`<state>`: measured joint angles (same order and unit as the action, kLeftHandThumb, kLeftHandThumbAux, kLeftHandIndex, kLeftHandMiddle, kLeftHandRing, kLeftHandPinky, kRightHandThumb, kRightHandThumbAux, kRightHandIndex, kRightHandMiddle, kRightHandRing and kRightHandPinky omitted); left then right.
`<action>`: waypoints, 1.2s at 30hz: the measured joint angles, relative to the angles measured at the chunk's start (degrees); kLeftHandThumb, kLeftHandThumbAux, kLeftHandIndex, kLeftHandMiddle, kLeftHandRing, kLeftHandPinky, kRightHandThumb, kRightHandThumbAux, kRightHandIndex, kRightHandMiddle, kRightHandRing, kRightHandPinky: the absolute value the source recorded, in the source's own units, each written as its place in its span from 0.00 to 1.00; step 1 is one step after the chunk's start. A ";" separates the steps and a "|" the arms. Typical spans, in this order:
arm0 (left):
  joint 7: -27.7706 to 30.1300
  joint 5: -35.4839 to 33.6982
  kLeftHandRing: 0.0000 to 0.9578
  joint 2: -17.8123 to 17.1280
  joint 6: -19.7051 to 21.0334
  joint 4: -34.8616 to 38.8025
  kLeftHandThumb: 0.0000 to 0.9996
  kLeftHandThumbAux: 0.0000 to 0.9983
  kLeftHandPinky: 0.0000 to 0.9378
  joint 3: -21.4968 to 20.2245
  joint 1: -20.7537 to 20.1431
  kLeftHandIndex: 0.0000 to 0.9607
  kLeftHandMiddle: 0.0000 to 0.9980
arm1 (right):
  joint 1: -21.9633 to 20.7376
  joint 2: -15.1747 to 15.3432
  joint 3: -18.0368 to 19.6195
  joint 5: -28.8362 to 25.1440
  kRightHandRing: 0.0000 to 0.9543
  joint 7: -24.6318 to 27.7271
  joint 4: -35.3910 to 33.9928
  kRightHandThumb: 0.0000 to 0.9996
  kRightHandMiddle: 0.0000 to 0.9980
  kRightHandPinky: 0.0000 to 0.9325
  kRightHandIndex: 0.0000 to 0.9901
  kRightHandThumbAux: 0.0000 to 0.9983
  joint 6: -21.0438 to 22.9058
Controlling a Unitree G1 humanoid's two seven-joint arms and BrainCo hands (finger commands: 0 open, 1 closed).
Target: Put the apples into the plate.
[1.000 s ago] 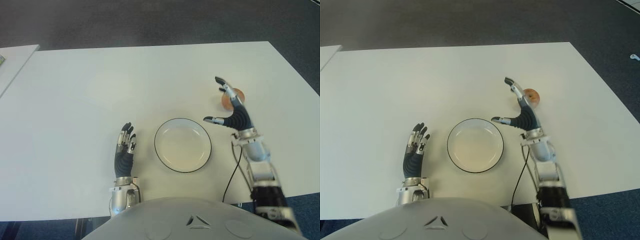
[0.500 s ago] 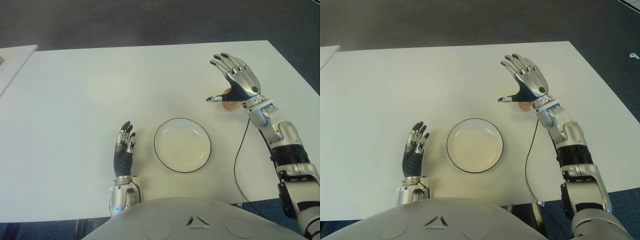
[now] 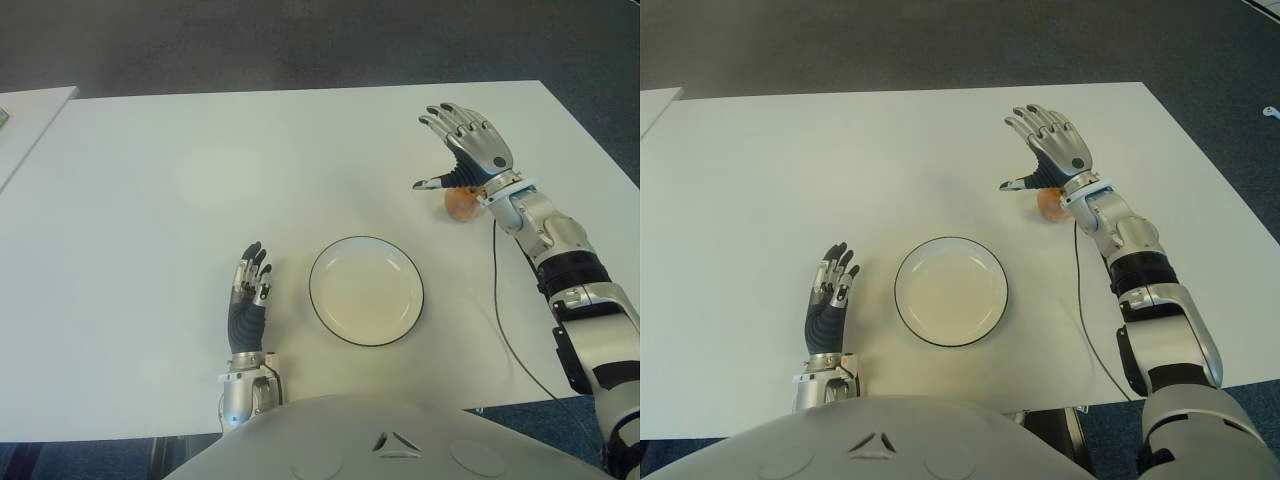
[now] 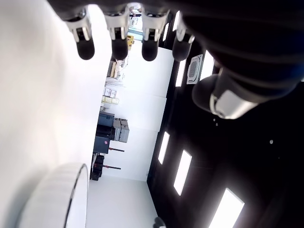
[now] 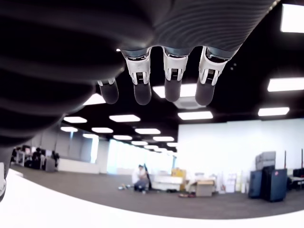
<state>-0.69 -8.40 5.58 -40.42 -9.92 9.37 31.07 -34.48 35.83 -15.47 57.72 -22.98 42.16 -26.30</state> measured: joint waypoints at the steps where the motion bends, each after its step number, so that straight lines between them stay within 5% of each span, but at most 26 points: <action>1: 0.00 -0.07 0.04 0.00 -0.01 0.00 0.19 0.49 0.02 0.00 -0.01 0.11 0.07 | -0.70 0.01 -0.47 -0.19 0.00 -0.04 1.82 0.40 0.00 0.00 0.00 0.47 0.04; 14: 0.40 0.19 0.02 -0.09 -0.76 -0.45 0.15 0.49 0.01 -0.15 0.26 0.08 0.05 | -8.19 -0.20 -5.36 -2.65 0.00 -1.55 18.15 0.37 0.00 0.00 0.00 0.48 1.74; 36: 1.06 0.63 0.03 -0.18 -3.69 -1.85 0.16 0.47 0.05 -0.17 0.32 0.08 0.05 | -9.26 -0.33 -10.02 -6.34 0.00 -2.27 25.47 0.25 0.00 0.00 0.00 0.45 4.04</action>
<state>0.37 -7.78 5.40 -44.12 -11.77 9.20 31.39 -43.74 35.51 -25.50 51.37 -25.25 67.64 -22.26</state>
